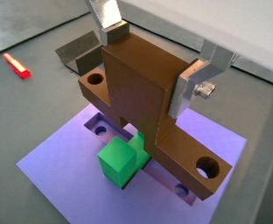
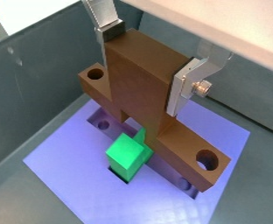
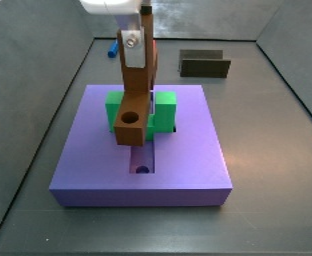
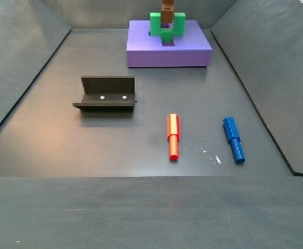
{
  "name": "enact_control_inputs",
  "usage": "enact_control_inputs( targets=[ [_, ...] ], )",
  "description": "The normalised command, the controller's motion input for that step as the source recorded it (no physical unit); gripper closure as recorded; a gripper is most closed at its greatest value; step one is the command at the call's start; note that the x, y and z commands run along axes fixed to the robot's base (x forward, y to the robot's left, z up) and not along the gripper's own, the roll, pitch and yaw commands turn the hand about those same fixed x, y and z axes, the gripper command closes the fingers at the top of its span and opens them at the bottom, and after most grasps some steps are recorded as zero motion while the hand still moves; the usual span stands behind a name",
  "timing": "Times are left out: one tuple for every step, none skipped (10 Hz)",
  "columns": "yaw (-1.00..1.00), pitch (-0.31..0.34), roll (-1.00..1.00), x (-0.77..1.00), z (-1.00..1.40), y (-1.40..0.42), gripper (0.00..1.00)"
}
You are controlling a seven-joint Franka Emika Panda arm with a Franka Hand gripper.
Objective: Pick up the brown object. Move up. Move to above the board. Insert the brown object.
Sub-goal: Insert the brown object.
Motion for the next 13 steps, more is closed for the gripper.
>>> enact_control_inputs(
  targets=[
    [0.36, 0.0, 0.22, 0.13, -0.09, 0.0, 1.0],
    [0.38, 0.0, 0.17, 0.1, -0.11, 0.0, 1.0],
    [0.36, 0.0, 0.13, 0.03, -0.19, 0.0, 1.0],
    [0.18, 0.0, 0.0, 0.06, -0.19, 0.0, 1.0],
    [0.11, -0.003, 0.0, 0.01, -0.23, 0.0, 1.0],
    [0.05, -0.026, 0.0, 0.0, -0.3, 0.0, 1.0],
    [0.01, -0.059, -0.01, 0.0, -0.37, -0.03, 1.0],
    [0.0, -0.091, -0.02, -0.01, -0.49, -0.05, 1.0],
    [0.0, -0.06, 0.0, -0.03, -0.42, 0.0, 1.0],
    [0.0, -0.044, 0.0, -0.05, -0.37, 0.0, 1.0],
    [0.01, -0.041, 0.0, 0.0, -0.37, 0.0, 1.0],
    [0.06, -0.034, 0.01, 0.0, -0.4, 0.02, 1.0],
    [0.08, -0.034, 0.0, 0.02, -0.4, 0.0, 1.0]
  ],
)
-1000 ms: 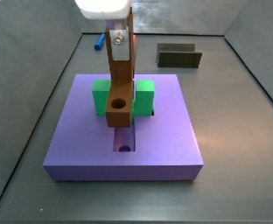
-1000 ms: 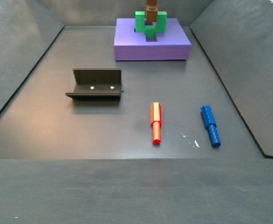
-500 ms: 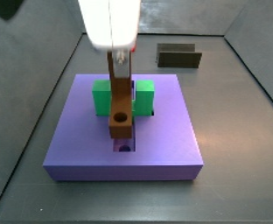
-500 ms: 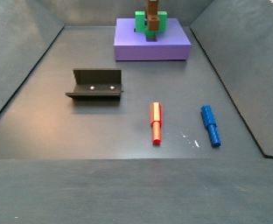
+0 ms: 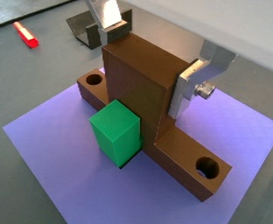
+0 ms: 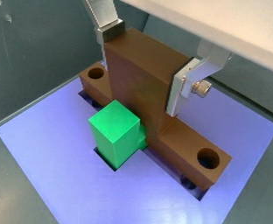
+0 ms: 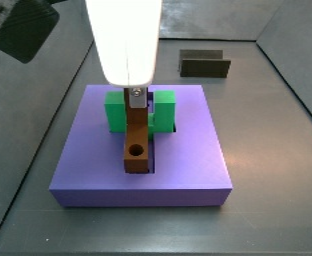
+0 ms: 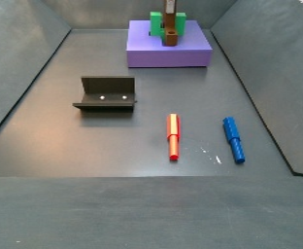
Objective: Pick up the brown object. Move up. Move to above the board. Insert the brown object.
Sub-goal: Insert the brown object.
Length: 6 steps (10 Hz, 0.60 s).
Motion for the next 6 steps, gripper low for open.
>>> enact_control_inputs(
  targets=[
    [0.05, 0.0, 0.01, 0.11, -0.27, 0.0, 1.0],
    [0.05, 0.0, 0.0, 0.4, -0.07, 0.0, 1.0],
    [0.0, 0.0, 0.01, 0.46, -0.08, 0.0, 1.0],
    [0.0, 0.0, 0.04, 0.36, -0.18, 0.0, 1.0],
    [0.0, 0.0, 0.04, 0.2, -0.23, 0.0, 1.0],
    [-0.11, 0.0, 0.0, 0.01, -0.27, 0.0, 1.0]
  ],
)
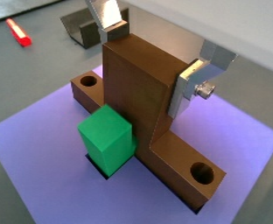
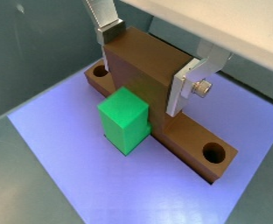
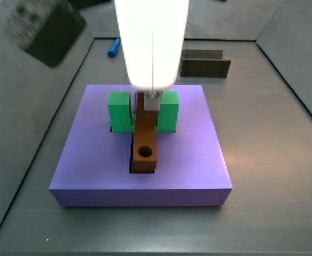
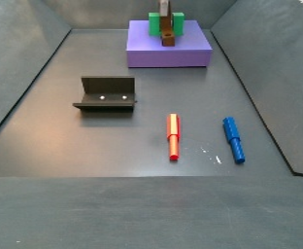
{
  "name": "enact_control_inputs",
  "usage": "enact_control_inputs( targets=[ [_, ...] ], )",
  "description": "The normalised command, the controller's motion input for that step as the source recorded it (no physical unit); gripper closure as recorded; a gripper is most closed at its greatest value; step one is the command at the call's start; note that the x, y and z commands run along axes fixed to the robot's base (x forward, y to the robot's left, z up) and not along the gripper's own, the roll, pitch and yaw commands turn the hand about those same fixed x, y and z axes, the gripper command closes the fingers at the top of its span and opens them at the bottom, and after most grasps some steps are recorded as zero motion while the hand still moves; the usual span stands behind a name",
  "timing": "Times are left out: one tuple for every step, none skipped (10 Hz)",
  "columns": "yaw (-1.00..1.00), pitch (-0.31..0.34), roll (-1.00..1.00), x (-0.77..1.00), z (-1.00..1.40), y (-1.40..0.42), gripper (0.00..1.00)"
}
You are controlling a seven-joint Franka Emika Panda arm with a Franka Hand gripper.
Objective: Pick up the brown object. Move up. Move to above the board. Insert the brown object.
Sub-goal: Insert the brown object.
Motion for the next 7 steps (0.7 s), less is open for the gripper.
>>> enact_control_inputs(
  targets=[
    [-0.2, 0.0, -0.06, 0.0, -0.09, 0.05, 1.0],
    [-0.17, -0.007, -0.05, 0.0, -0.16, 0.05, 1.0],
    [-0.17, -0.087, -0.04, -0.03, -0.49, 0.06, 1.0],
    [-0.13, -0.187, -0.08, -0.03, -0.78, 0.11, 1.0],
    [-0.12, -0.194, -0.11, -0.05, -0.73, 0.08, 1.0],
    [0.0, 0.0, 0.01, 0.0, 0.0, 0.0, 1.0],
    [0.0, 0.0, 0.0, 0.0, 0.0, 0.0, 1.0]
  ],
)
